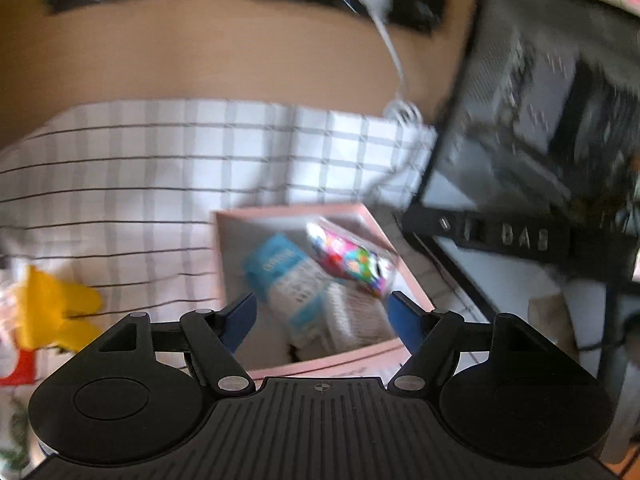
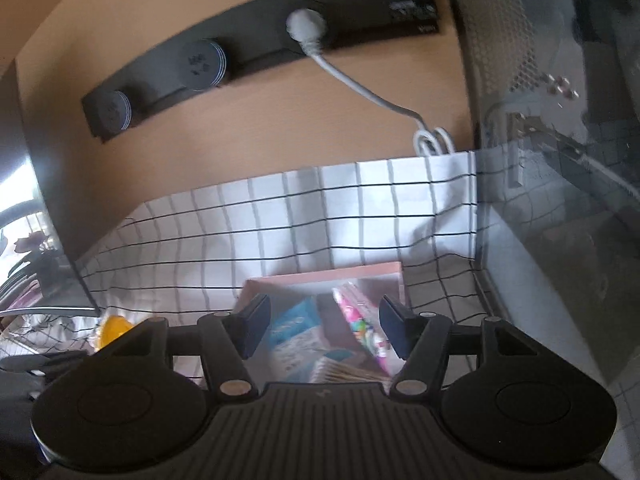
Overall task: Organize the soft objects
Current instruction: 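Move the left gripper back toward the blue face mask on the table, then grasp the blue face mask with the left gripper while the right gripper grasps the pink hair bow, then lift the mask and hair bow and carry both over the pink box, then open both grippers to drop the mask and bow into the box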
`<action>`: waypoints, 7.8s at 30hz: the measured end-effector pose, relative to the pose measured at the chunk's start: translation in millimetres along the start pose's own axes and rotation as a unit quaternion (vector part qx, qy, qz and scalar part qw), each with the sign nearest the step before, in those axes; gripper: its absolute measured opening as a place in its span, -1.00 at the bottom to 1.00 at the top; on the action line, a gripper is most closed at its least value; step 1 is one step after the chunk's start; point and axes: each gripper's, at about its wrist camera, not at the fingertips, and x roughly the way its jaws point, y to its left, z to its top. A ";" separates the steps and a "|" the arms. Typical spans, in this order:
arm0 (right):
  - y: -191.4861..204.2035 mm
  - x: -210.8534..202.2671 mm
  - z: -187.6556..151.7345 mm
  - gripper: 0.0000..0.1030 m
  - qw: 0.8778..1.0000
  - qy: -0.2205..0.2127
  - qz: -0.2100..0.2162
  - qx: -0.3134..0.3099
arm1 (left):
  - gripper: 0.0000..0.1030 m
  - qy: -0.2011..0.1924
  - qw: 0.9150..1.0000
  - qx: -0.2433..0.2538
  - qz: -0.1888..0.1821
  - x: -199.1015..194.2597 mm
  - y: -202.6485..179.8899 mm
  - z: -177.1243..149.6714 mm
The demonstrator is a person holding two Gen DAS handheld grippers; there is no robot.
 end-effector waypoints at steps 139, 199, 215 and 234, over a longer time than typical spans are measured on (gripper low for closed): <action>369.1 34.9 -181.9 -0.78 0.893 0.231 0.231 -0.310 | -0.74 -0.004 0.942 -0.295 0.162 -207.5 327.8 -180.7; -29.1 86.4 -35.1 -0.77 0.996 0.047 0.019 -0.078 | -0.60 0.082 0.996 -0.013 0.016 145.3 13.9 43.9; -24.1 103.7 -51.3 -0.75 0.984 0.088 -0.026 -0.152 | -0.48 0.191 0.980 0.038 0.036 159.3 4.2 35.9; -35.4 43.9 -41.7 0.10 0.996 0.036 -0.007 -0.079 | -0.48 0.048 0.998 -0.022 -0.030 88.0 13.2 61.4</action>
